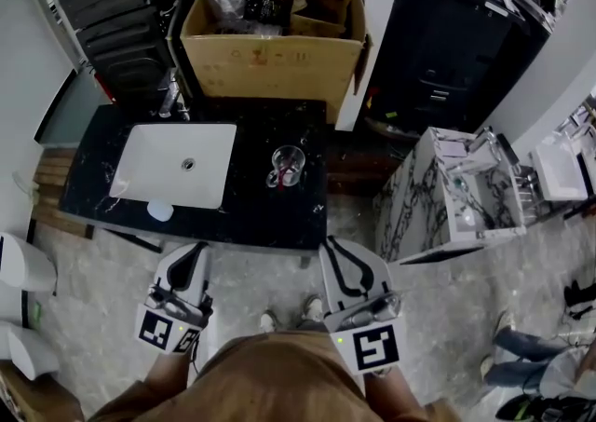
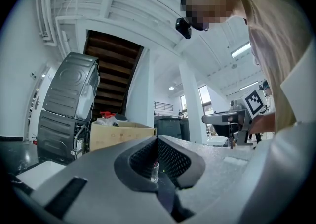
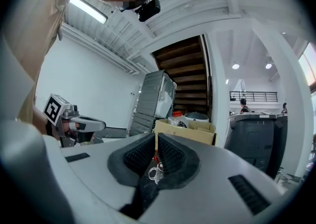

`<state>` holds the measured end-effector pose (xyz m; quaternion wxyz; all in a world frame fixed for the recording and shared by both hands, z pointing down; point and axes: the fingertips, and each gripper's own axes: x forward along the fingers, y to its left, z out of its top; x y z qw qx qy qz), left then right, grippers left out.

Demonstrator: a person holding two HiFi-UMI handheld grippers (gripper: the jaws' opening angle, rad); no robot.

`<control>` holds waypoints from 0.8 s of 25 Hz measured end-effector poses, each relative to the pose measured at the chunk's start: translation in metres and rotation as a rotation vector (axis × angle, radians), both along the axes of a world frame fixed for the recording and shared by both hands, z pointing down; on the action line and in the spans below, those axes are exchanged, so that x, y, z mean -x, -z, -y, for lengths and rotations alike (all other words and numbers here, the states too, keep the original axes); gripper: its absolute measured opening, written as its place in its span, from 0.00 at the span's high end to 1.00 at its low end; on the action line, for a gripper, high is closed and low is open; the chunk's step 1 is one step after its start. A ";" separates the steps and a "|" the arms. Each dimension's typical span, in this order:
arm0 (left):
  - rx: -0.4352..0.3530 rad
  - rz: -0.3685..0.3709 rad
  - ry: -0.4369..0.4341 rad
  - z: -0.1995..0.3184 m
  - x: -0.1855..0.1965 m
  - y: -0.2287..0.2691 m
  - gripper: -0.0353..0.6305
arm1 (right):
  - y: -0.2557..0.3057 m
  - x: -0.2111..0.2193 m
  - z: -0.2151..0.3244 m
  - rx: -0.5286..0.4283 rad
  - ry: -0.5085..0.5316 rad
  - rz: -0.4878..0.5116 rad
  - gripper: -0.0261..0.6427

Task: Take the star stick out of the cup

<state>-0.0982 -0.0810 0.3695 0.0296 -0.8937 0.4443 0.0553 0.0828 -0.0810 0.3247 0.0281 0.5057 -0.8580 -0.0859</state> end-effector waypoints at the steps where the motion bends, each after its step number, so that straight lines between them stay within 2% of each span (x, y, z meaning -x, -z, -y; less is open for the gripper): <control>1: 0.000 0.001 0.003 0.001 0.000 0.000 0.94 | -0.002 0.000 0.002 0.001 0.006 -0.004 0.95; 17: 0.039 0.034 0.081 0.006 0.021 -0.013 0.94 | -0.014 0.021 0.038 0.012 0.084 -0.029 0.95; 20: 0.044 0.033 0.091 0.008 0.023 -0.015 0.94 | -0.020 0.023 0.042 0.021 0.102 -0.064 0.95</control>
